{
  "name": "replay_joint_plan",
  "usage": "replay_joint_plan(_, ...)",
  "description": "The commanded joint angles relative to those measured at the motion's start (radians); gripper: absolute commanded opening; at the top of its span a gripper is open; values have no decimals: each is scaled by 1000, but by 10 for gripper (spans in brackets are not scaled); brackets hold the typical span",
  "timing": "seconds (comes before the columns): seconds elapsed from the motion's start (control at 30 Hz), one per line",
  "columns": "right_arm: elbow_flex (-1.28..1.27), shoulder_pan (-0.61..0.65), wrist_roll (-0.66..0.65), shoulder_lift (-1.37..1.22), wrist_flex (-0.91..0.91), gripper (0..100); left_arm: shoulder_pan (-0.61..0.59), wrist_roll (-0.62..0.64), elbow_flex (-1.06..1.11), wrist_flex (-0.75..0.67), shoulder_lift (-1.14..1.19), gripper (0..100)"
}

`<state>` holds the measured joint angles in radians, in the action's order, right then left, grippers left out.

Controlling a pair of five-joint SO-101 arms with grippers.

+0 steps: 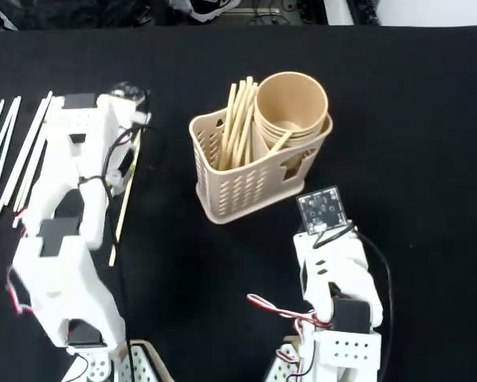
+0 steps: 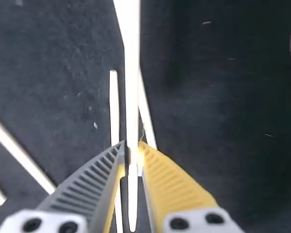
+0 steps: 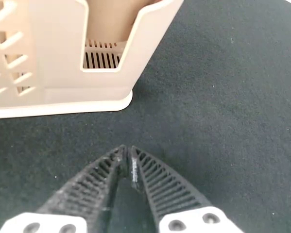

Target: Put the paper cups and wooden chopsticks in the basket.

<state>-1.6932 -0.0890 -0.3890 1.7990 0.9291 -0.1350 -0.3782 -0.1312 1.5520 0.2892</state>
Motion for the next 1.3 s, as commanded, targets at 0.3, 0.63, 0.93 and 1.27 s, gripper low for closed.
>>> replay_joint_plan(0.3, 8, -28, -6, 65, 0, 13, 91, 215, -5, 29, -736, 29)
replay_joint_plan(0.63, 8, -25, -6, 67, 0, 13, 325, 410, 627, -580, -1415, 29)
replay_joint_plan(0.93, 8, -25, -6, 67, 0, 14, 516, 413, 1214, -1428, -1631, 29)
replay_joint_plan(1.27, 8, -23, -6, 67, 0, 15, 532, 572, 1082, -1455, -1244, 29)
